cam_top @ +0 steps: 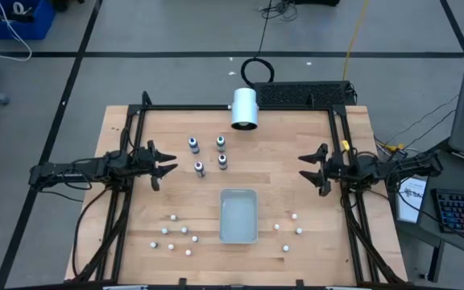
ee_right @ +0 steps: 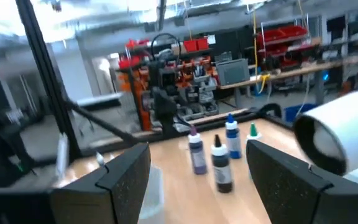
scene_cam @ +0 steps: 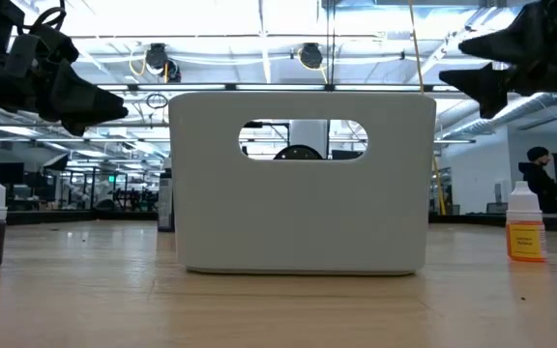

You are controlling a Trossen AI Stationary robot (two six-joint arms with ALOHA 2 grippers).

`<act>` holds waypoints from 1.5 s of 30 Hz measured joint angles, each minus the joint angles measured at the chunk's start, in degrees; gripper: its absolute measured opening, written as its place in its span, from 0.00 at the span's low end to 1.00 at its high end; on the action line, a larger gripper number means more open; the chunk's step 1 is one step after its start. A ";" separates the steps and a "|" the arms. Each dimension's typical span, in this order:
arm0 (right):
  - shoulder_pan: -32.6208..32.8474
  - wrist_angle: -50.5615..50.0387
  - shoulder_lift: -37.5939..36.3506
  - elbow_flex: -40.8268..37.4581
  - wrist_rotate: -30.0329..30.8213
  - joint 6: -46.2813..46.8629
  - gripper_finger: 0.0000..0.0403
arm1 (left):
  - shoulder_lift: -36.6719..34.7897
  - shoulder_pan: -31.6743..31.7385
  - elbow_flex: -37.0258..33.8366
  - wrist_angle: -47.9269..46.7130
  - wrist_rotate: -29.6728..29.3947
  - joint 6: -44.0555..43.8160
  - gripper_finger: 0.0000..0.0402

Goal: Pick & Place food coloring
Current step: Put the small orange food coloring bottle into the gray bin

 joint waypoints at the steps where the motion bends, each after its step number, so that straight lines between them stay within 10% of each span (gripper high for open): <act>1: 0.01 0.88 0.00 0.00 0.02 2.09 0.63 | -0.02 0.00 0.01 0.01 0.01 0.00 0.37; 19: 0.00 -0.93 0.52 0.00 4.31 9.11 0.63 | -0.01 0.00 0.01 0.01 0.00 0.00 0.37; 25: 0.03 -6.79 1.74 5.40 -7.35 10.44 0.63 | -0.01 0.01 0.00 -0.01 0.00 0.00 0.37; 38: 4.35 -64.91 52.66 55.57 -12.83 32.66 0.63 | 0.00 0.02 0.02 0.39 0.04 0.00 0.37; 45: 7.14 -81.84 73.78 66.58 -17.76 41.95 0.63 | 0.00 0.00 0.00 0.43 0.02 0.00 0.37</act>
